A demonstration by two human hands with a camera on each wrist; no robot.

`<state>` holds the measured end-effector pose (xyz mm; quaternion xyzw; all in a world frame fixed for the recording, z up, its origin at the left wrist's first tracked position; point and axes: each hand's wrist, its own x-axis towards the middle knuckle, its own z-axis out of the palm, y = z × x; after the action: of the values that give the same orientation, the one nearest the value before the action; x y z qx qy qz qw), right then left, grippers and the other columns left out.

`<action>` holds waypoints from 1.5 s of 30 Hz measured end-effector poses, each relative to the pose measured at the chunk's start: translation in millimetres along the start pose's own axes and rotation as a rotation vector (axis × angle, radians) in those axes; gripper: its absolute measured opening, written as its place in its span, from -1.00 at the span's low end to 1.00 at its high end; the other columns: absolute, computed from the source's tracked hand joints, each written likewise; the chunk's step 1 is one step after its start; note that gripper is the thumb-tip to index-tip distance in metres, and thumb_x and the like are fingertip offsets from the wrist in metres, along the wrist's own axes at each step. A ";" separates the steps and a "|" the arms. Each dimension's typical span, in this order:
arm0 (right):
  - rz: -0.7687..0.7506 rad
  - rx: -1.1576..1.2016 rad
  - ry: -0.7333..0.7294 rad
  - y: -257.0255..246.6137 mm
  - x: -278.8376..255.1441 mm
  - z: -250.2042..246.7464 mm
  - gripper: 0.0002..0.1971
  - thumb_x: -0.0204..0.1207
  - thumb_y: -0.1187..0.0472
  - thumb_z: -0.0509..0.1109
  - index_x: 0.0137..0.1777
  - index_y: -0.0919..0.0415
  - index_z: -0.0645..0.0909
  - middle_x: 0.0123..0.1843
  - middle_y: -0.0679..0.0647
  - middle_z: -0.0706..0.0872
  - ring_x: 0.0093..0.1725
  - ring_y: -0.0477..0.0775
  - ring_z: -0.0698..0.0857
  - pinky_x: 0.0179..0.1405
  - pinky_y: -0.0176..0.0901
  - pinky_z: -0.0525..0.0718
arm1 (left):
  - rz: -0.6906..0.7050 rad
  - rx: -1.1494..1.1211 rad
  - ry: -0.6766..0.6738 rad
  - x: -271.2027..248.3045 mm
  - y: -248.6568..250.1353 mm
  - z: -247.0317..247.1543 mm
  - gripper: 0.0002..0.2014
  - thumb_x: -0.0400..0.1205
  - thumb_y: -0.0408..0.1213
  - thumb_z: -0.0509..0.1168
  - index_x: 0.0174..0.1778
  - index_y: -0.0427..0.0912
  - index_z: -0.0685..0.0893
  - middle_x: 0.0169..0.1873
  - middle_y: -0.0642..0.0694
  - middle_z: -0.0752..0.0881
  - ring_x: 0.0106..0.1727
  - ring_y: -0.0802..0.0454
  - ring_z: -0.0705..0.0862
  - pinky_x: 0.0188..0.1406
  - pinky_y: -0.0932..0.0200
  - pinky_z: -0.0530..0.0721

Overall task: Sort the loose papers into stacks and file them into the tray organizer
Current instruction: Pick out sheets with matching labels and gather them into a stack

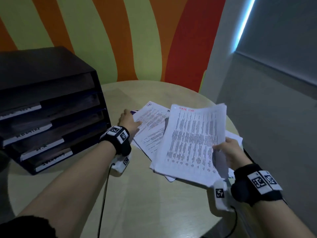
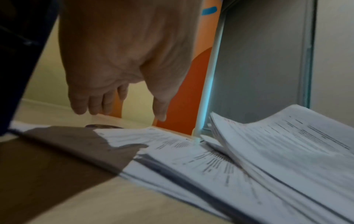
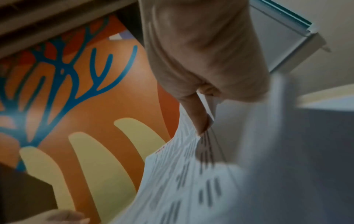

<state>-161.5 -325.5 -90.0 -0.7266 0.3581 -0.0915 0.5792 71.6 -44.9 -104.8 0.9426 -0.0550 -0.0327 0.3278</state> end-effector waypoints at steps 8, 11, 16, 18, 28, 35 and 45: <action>0.083 -0.206 0.011 20.1 25.5 9.2 -0.83 0.53 0.59 0.29 0.05 0.44 0.61 -0.14 0.26 0.67 -0.09 0.23 0.62 0.10 0.12 0.64 | -0.103 0.364 -0.129 17.7 -11.2 2.6 0.11 0.33 0.16 0.58 0.58 -0.39 0.17 0.47 -0.33 0.40 0.51 -0.30 0.37 0.45 -0.13 0.46; 0.077 -0.226 0.004 22.0 29.3 10.0 -0.81 0.59 0.55 0.24 0.12 0.43 0.60 -0.24 0.19 0.67 -0.15 0.16 0.64 0.03 0.02 0.61 | -0.134 0.350 -0.161 25.5 -10.2 1.0 0.03 0.26 0.14 0.64 0.50 -0.33 0.32 0.40 -0.28 0.45 0.43 -0.25 0.46 0.37 -0.10 0.54; 0.095 -0.244 -0.005 21.7 31.5 10.8 -0.75 0.58 0.54 0.24 0.20 0.44 0.61 -0.19 0.23 0.72 -0.05 0.22 0.68 0.20 0.12 0.63 | -0.157 0.111 -0.306 22.2 -4.4 -2.4 -0.37 0.25 -0.17 0.71 0.15 -0.29 0.63 0.10 -0.17 0.74 0.15 -0.18 0.70 0.25 -0.04 0.67; 0.099 -0.244 -0.006 21.6 32.1 11.5 -0.76 0.56 0.55 0.26 0.18 0.46 0.63 -0.18 0.25 0.74 -0.01 0.28 0.70 0.23 0.18 0.63 | -0.151 0.163 -0.305 14.0 2.4 -3.4 -0.51 0.39 -0.20 0.63 0.11 -0.33 0.62 0.03 -0.17 0.70 0.13 -0.17 0.69 0.16 0.04 0.67; 0.118 -0.235 -0.007 18.6 28.6 12.5 -0.71 0.50 0.60 0.32 0.21 0.49 0.60 0.02 0.35 0.71 0.08 0.32 0.66 0.26 0.19 0.61 | 0.037 -0.436 0.193 -16.3 37.9 -40.2 -0.80 0.61 -0.59 0.13 -0.07 -0.34 0.66 -0.18 -0.18 0.61 -0.20 -0.08 0.58 -0.21 0.18 0.50; 0.112 -0.208 -0.011 14.2 19.0 12.7 -0.75 0.50 0.60 0.33 0.14 0.43 0.60 0.05 0.39 0.71 0.10 0.36 0.66 0.24 0.19 0.62 | 0.107 -0.879 0.245 -39.3 39.9 -81.9 -0.68 0.68 -0.54 0.21 0.34 -0.28 0.62 0.11 -0.11 0.70 0.12 -0.09 0.71 0.10 0.02 0.67; 0.098 0.000 -0.061 8.6 -0.8 15.2 -0.79 0.51 0.63 0.30 0.09 0.49 0.63 0.12 0.40 0.71 0.07 0.27 0.64 0.01 -0.02 0.58 | -0.055 -0.765 -0.158 -78.7 31.0 -48.3 -0.71 0.63 -0.49 0.35 0.28 -0.36 0.62 0.10 -0.25 0.74 0.01 -0.18 0.73 -0.21 0.13 0.68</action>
<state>-157.4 -313.8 -102.4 -0.7106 0.3755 -0.0405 0.5937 -4.2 -29.6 -45.6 0.7480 -0.0386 -0.1323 0.6492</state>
